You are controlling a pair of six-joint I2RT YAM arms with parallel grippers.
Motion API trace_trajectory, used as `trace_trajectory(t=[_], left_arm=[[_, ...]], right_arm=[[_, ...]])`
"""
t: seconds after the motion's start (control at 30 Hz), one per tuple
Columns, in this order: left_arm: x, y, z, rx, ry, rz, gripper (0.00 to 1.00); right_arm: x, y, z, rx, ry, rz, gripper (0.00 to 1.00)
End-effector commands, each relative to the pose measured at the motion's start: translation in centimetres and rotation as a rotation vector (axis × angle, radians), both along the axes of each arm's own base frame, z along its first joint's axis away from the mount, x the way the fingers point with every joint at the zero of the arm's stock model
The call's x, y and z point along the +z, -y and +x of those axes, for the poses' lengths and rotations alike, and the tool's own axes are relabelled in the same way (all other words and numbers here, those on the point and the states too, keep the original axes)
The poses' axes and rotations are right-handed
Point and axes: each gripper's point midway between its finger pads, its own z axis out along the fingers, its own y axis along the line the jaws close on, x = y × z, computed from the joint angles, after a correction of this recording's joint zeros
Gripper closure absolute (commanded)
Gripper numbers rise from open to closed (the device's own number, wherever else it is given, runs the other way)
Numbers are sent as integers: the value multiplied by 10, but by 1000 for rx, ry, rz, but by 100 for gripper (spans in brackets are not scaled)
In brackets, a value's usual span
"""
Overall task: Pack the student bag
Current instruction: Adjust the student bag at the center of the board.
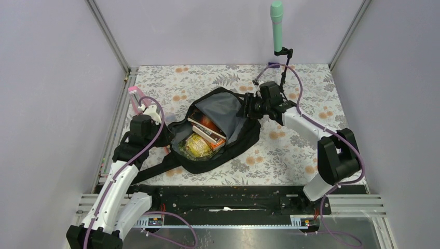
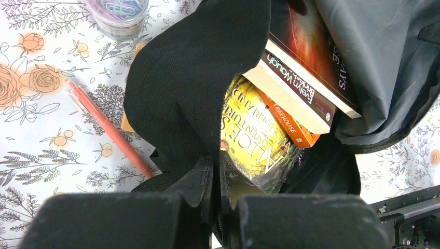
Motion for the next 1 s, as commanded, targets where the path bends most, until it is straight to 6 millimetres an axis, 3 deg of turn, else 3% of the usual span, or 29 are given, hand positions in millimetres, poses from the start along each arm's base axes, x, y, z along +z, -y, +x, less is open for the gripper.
trace_trajectory(t=[0.0,0.07,0.17,0.37,0.5,0.63,0.8,0.97], left_arm=[[30,7,14,-26,120,-37,100],[31,8,14,-31,122,-42,100],[37,18,14,-74,145,-76,100],[46,50,10,-157,153,-130,100],[45,89,5,-227,139,-185,100],[47,118,5,-265,140,-214,100],[46,125,17,-241,139,-234,100],[42,127,14,-263,133,-233,100]], right_arm=[[41,-17,17,44,87,83,65],[51,-14,15,39,111,83,85],[82,-1,13,14,189,50,100],[164,21,-11,35,399,30,100],[188,29,-36,75,489,39,100],[184,21,-64,153,507,50,100],[158,-1,-93,245,501,4,100],[129,-22,-103,276,431,27,100]])
